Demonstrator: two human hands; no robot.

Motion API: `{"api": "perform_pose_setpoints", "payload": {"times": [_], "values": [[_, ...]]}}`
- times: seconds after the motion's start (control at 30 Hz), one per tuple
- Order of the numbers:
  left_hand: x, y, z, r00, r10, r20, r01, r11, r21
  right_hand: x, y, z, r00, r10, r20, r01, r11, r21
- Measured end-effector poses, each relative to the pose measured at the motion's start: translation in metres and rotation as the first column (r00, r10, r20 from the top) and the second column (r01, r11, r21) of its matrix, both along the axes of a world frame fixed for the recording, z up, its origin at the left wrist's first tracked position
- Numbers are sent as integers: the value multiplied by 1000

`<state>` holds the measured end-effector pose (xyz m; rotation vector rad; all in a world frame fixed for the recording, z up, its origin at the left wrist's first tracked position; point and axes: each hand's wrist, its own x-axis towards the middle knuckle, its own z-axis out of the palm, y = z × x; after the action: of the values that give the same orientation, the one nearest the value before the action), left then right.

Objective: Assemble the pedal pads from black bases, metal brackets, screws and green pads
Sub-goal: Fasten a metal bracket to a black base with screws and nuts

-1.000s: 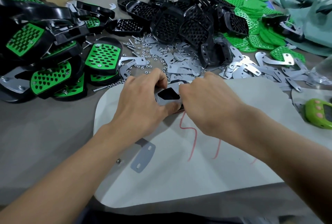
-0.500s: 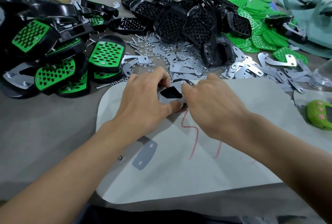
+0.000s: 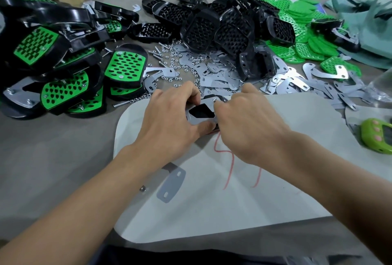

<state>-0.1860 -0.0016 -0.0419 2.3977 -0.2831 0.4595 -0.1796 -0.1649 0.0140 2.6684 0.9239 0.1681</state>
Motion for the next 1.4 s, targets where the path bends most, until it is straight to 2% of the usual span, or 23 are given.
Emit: {"api": "perform_pose_setpoints", "payload": {"times": [0.2, 0.3, 0.4, 0.5, 0.67, 0.87, 1.0, 1.23, 1.4], "values": [[-1, -1, 2, 1000, 27, 5, -27, 1000, -2, 2, -5, -1, 995, -93, -27, 94, 994, 49], [-2, -1, 1, 1000, 28, 5, -28, 1000, -10, 4, -9, -2, 999, -44, 22, 43, 997, 68], [-1, 0, 0, 1000, 18, 2, -18, 1000, -6, 3, -6, 0, 998, 25, -55, -17, 990, 139], [-1, 0, 0, 1000, 7, -1, -7, 1000, -4, -2, -3, -1, 997, 55, -56, -50, 996, 74], [-1, 0, 0, 1000, 2, 9, -2, 1000, -10, -10, -1, -1, 996, 11, -88, -10, 1000, 8], [-2, 0, 0, 1000, 7, 7, -7, 1000, -17, -12, 6, -1, 1000, 0, -29, -2, 998, -69], [-3, -1, 2, 1000, 14, 9, -14, 1000, -15, -7, -2, 3, 998, -7, -63, 2, 996, -89], [-1, 0, -1, 1000, 23, -3, -23, 1000, -7, 6, -9, 13, 984, 161, -77, -168, 981, -95], [0, -1, -2, 1000, 20, 13, -20, 1000, -8, 0, -2, 11, 994, 35, -101, -41, 998, -57]]}}
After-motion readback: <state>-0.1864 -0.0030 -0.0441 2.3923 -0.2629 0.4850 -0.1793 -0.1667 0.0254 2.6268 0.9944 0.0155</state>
